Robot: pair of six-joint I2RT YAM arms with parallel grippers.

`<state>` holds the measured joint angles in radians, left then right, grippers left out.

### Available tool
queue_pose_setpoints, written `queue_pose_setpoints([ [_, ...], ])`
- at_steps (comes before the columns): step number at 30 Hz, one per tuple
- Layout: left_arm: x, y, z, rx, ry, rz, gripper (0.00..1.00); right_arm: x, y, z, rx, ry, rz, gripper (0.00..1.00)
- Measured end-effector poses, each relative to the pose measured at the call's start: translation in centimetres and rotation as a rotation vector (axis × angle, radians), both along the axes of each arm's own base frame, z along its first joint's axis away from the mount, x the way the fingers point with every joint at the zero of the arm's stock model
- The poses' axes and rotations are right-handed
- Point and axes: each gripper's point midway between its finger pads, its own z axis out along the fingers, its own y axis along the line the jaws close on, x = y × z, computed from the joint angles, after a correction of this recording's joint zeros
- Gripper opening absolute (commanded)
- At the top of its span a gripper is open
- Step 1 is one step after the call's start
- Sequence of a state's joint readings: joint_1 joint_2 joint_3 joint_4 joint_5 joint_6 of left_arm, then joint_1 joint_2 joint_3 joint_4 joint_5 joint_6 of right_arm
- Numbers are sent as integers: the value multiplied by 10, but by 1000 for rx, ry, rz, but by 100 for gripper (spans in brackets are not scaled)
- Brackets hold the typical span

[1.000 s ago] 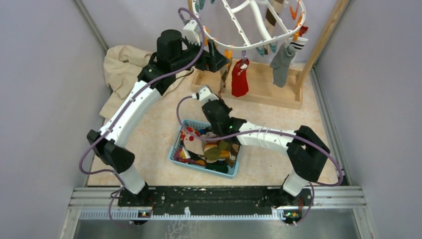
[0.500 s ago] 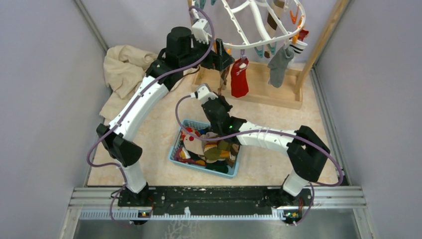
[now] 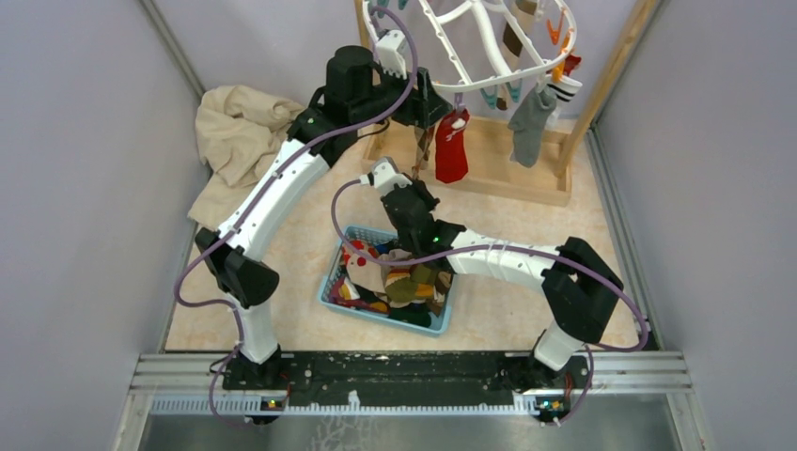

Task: Remove the socks clipped to the hanger
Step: Remove the sock from the hanger.

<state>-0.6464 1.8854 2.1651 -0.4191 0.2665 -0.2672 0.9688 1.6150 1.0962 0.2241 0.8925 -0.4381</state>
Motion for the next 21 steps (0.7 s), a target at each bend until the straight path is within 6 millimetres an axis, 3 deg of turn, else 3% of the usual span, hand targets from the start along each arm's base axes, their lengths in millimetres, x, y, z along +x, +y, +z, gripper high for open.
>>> queue_pose_setpoints([
  [7,-1,-2,-1,3,0,-3,72,0,0,0,0,0,-1,0],
  [14,1,-1,-1,9,-8,6,58,0,0,0,0,-1,-1,0],
  [21,2,0,-2,12,-12,11,57,0,-1,0,0,-1,-4,0],
])
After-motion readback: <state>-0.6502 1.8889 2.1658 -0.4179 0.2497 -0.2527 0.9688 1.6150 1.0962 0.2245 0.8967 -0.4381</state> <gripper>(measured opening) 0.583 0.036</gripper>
